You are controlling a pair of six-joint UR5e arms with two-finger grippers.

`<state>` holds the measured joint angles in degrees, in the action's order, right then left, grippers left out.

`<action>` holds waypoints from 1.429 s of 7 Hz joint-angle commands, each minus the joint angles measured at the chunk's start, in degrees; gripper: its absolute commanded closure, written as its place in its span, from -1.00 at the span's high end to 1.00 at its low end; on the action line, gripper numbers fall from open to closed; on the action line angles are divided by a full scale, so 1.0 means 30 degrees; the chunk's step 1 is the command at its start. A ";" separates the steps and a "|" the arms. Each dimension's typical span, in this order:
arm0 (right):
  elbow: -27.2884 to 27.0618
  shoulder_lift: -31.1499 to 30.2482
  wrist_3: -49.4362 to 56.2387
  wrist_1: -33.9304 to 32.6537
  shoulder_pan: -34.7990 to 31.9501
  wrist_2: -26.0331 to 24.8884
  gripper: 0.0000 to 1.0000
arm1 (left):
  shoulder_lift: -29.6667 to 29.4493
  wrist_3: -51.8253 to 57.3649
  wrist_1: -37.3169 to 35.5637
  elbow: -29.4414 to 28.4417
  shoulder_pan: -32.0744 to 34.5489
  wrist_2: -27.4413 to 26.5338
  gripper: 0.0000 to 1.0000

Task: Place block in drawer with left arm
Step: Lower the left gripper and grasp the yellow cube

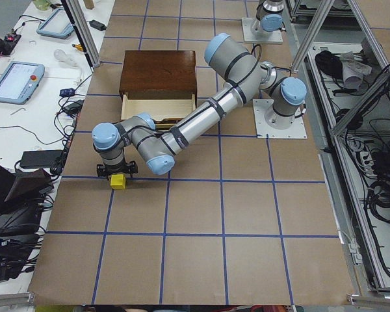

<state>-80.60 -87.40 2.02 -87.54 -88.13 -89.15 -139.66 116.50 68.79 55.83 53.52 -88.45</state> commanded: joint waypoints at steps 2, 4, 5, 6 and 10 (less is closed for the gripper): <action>0.0000 -0.0018 0.0000 -0.0001 0.0020 -0.0020 1.00 | -0.1022 0.0367 0.0099 -0.0797 0.0030 0.0710 1.00; 0.0000 0.0010 0.0000 -0.0001 -0.0009 -0.0020 1.00 | -0.1140 0.0367 0.0450 -0.0797 0.0060 0.0772 1.00; 0.0000 0.0011 0.0000 -0.0001 0.0020 -0.0020 1.00 | -0.1170 0.0367 0.0392 -0.0797 0.0060 0.0859 1.00; 0.0000 -0.0018 0.0000 -0.0001 0.0020 -0.0020 1.00 | -0.1460 0.0454 0.0189 -0.0797 0.0060 0.1092 1.00; 0.0000 0.0011 0.0000 -0.0001 -0.0009 0.0009 1.00 | -0.1873 0.0689 -0.0399 -0.0856 0.0060 0.1094 1.00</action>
<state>-80.60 -87.39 2.02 -87.54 -88.15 -89.13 -145.01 118.47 67.85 53.27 53.70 -85.18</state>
